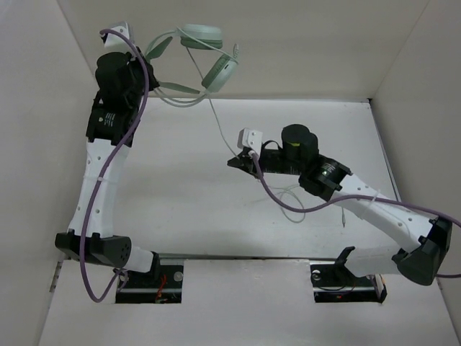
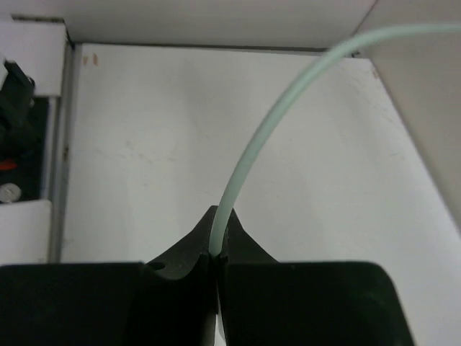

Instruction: Wrap the headphones

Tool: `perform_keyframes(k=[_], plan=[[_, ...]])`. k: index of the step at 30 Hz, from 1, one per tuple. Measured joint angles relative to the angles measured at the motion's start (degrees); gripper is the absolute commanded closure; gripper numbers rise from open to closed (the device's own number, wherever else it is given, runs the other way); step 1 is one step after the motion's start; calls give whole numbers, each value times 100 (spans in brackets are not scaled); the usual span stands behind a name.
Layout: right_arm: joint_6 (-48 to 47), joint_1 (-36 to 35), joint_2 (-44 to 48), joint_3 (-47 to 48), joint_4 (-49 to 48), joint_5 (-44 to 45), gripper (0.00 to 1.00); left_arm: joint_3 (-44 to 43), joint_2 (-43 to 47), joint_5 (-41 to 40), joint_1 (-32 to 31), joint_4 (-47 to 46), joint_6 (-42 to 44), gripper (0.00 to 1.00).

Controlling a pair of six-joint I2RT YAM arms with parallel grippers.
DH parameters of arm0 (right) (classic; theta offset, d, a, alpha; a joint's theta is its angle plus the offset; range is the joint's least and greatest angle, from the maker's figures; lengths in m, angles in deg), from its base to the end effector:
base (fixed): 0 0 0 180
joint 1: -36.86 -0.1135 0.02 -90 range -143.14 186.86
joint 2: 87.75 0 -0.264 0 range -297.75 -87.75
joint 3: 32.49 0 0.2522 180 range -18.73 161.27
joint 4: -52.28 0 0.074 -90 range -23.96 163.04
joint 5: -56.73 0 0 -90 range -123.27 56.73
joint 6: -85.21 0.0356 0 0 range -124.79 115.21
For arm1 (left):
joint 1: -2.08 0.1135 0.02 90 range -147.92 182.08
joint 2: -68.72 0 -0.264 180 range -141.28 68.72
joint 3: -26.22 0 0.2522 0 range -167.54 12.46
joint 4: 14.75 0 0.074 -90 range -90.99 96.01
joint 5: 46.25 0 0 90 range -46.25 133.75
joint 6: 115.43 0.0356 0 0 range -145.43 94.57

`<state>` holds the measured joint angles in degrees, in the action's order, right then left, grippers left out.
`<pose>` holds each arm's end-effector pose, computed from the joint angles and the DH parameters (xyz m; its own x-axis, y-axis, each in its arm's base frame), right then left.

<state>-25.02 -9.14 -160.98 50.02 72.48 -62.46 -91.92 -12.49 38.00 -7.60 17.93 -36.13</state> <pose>0.1931 0.2249 0.3870 0.2087 -0.2184 -0.9533 -0.9469 0.1987 -0.2528 0.2868 -0.0453 0.5340 0.0590 -0.1975 -0.9785 0.0812 0.9779 -0.1925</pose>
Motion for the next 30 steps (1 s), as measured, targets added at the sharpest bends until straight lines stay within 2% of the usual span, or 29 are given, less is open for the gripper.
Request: perform_keyframes(k=[5,8,13,18,25,30], plan=[[-1617,-673,-323,1132,1108,911,100,107,-28,-542,-280,-57,498,100],[-2907,-946,-623,1700,1462,1843,100,356,4,-726,-516,-278,839,100],[-5115,-975,-957,1871,1453,3397,100,1165,153,-911,-916,-409,1351,100],[-6686,-750,-1329,2135,1086,4352,100,1705,179,-935,-1283,-166,1751,100],[-7805,-155,-1587,2549,107,4896,99,1939,240,-822,-1683,188,2033,100],[-7960,101,-1617,2597,-94,4933,85,1991,391,-564,-1882,243,2072,100]])
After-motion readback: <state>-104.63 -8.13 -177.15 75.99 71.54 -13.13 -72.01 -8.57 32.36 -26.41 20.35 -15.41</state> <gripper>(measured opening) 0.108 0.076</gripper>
